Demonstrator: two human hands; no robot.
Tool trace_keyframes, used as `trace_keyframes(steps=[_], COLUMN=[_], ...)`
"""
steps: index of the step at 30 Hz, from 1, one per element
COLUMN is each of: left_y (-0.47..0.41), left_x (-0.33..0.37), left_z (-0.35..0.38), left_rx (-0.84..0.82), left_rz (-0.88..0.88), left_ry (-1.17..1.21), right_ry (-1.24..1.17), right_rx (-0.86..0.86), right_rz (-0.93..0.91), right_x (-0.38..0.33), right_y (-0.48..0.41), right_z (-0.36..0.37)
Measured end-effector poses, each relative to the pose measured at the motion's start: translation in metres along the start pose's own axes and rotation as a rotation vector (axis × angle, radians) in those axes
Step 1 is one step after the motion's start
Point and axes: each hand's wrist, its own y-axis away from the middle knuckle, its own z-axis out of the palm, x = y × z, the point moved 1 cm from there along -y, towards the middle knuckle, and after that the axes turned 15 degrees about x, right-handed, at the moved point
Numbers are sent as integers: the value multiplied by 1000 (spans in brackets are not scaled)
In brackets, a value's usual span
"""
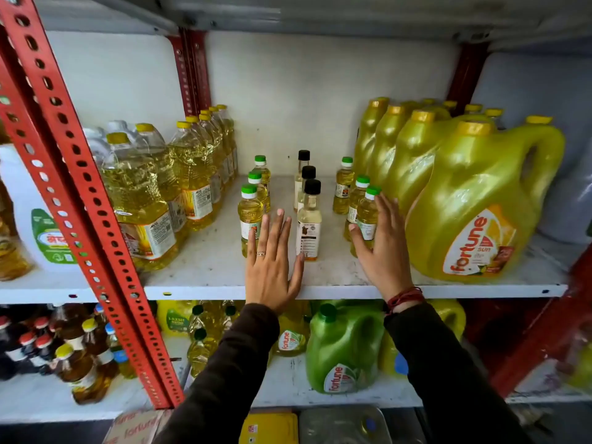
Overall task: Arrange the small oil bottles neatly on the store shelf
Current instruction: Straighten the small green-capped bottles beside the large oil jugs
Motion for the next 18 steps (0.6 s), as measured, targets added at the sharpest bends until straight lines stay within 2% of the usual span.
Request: trace_keyframes(steps=[6,9,13,18], left_y=[4,6,8,10], left_x=[-7,-12,-13,-14], left_z=[16,22,24,27], left_rx=[-114,-80,-63,-71], left_rz=[-12,25,5,-7], left_ry=[-71,-104,-98,-110], right_ry=[-185,-298,-367,-324], right_rx=[-31,-114,-184,-63], right_rz=[339,455,519,518], right_x=[19,33,48,48], right_y=[-34,-54,-66,-66], right_z=[8,13,20,22])
